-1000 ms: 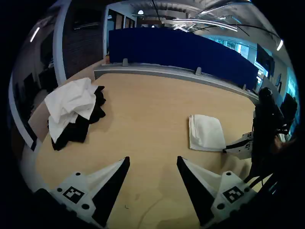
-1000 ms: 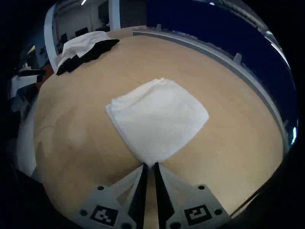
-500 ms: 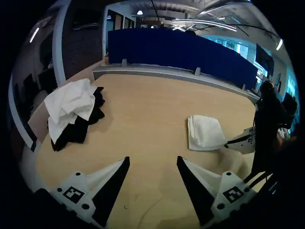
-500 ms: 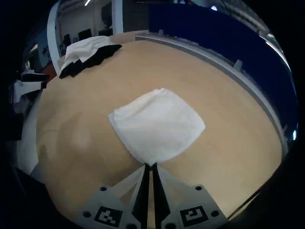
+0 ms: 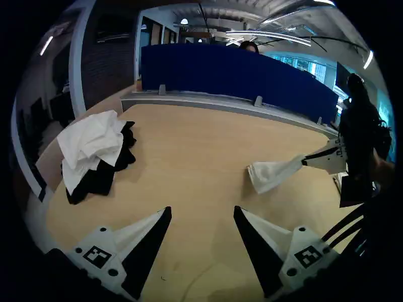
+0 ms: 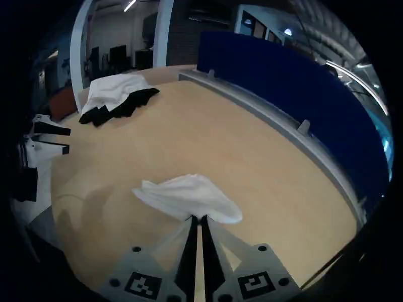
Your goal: Fold towel
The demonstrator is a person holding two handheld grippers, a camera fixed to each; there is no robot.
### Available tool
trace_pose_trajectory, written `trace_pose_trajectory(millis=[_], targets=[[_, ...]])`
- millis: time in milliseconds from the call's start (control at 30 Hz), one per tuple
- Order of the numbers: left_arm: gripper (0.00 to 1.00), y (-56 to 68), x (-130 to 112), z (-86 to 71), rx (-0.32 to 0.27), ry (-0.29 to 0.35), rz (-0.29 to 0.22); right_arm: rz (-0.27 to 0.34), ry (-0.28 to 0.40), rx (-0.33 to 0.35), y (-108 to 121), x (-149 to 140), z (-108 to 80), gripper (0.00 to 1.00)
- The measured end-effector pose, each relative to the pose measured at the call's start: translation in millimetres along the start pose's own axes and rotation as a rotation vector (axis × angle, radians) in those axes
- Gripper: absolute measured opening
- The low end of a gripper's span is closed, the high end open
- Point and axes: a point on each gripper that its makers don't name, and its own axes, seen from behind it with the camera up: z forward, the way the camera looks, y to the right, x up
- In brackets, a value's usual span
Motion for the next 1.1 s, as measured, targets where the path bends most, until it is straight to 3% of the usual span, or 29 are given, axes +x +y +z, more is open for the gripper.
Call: trace_pose_trajectory(millis=[400, 867, 1100], targets=[[0.92, 5.6, 12.8, -1.4, -0.015, 0.028, 0.011, 0.009, 0.081, -0.031, 24.4, 48.3, -39.6, 0.05], [0.92, 17.0, 14.2, 0.9, -0.04, 0.027, 0.032, 0.05, 0.101, -0.057, 54.1, 43.8, -68.2, 0.06], [0.91, 25.3, 15.9, 6.2, -0.051, 0.023, 0.036, 0.08, 0.109, -0.082, 87.3, 35.2, -88.0, 0.05]])
